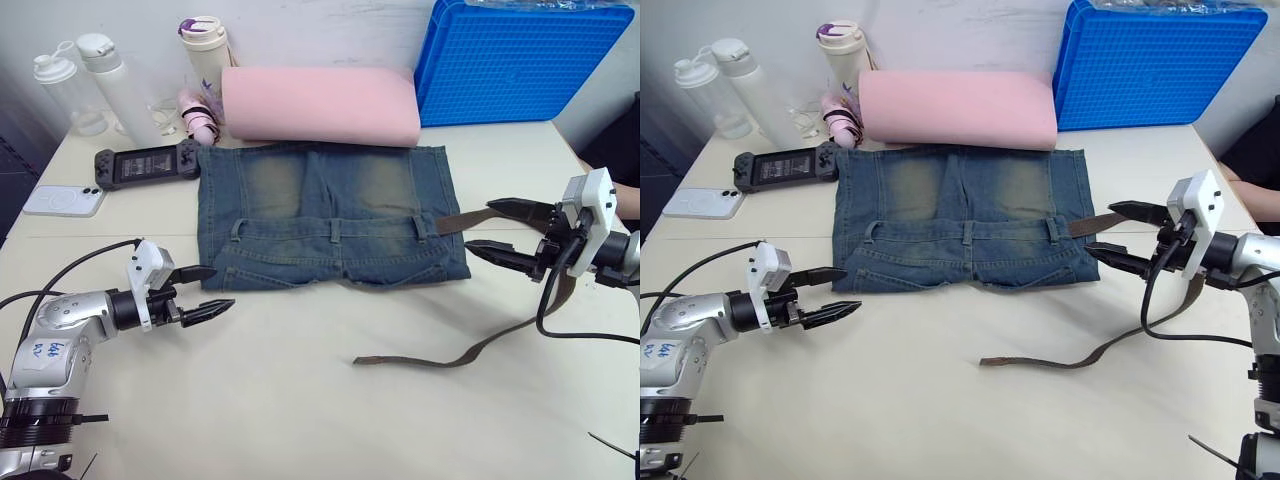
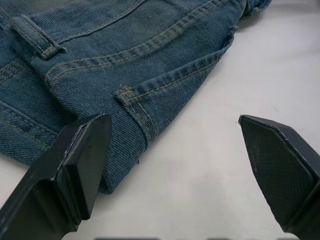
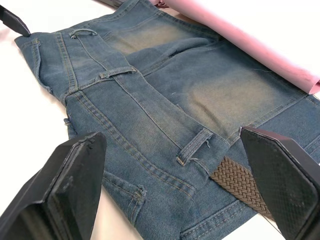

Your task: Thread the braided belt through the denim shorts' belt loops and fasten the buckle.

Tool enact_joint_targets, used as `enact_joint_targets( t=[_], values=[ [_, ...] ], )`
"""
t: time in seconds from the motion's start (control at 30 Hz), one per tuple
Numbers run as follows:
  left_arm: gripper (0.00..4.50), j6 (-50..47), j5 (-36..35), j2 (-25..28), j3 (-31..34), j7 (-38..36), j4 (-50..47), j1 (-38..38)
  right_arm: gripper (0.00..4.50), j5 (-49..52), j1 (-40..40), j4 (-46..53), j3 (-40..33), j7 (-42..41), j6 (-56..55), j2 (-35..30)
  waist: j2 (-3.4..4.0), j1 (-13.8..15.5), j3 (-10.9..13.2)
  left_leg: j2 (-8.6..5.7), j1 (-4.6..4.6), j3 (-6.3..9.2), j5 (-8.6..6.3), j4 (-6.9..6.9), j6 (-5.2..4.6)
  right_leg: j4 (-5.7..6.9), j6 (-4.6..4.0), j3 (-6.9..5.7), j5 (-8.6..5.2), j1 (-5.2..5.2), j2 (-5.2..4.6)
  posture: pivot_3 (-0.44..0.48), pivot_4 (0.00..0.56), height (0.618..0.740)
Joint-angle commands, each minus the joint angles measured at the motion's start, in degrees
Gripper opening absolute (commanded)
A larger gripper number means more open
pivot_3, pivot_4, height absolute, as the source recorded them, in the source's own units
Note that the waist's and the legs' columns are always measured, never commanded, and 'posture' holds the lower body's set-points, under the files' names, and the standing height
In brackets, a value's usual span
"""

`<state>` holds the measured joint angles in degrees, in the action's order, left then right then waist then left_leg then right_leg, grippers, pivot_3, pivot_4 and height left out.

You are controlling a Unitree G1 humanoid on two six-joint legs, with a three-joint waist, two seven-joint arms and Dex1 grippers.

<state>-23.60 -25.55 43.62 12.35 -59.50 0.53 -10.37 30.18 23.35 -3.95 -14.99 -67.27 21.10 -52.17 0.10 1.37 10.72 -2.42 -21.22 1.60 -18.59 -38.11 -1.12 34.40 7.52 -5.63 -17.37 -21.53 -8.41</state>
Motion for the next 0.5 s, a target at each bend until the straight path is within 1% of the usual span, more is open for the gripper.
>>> enact_joint_targets(
  t=[0.03,0.13,0.5],
  values=[
    [4.43,0.32,-1.00,-0.54,0.21,0.25,-1.08,-1.26,4.50,-0.41,0.52,0.45,-0.57,-0.44,-1.78,-0.33,0.00,0.03,0.00,0.00,0.00,0.00,0.00,0.00,0.00,0.00,0.00,0.00,0.00,0.00,0.00,0.000,0.150,0.740],
    [4.43,-0.98,-2.39,-1.26,-0.03,-0.32,-1.42,-2.42,4.50,-0.75,0.12,0.22,-0.61,-0.55,-2.25,-0.58,0.00,0.15,0.00,-0.02,-0.01,0.00,0.00,-0.01,0.00,0.00,0.00,0.00,0.00,0.01,-0.02,0.000,0.150,0.740],
    [4.43,-1.70,-2.66,-1.19,-2.23,-2.67,-1.92,-3.43,4.50,-1.24,-0.32,0.52,-1.24,-1.05,-1.91,-1.22,0.00,0.00,0.00,0.00,0.00,-0.02,0.00,-0.01,0.00,0.00,0.00,0.00,0.00,0.00,0.01,0.000,0.150,0.740]
  ],
)
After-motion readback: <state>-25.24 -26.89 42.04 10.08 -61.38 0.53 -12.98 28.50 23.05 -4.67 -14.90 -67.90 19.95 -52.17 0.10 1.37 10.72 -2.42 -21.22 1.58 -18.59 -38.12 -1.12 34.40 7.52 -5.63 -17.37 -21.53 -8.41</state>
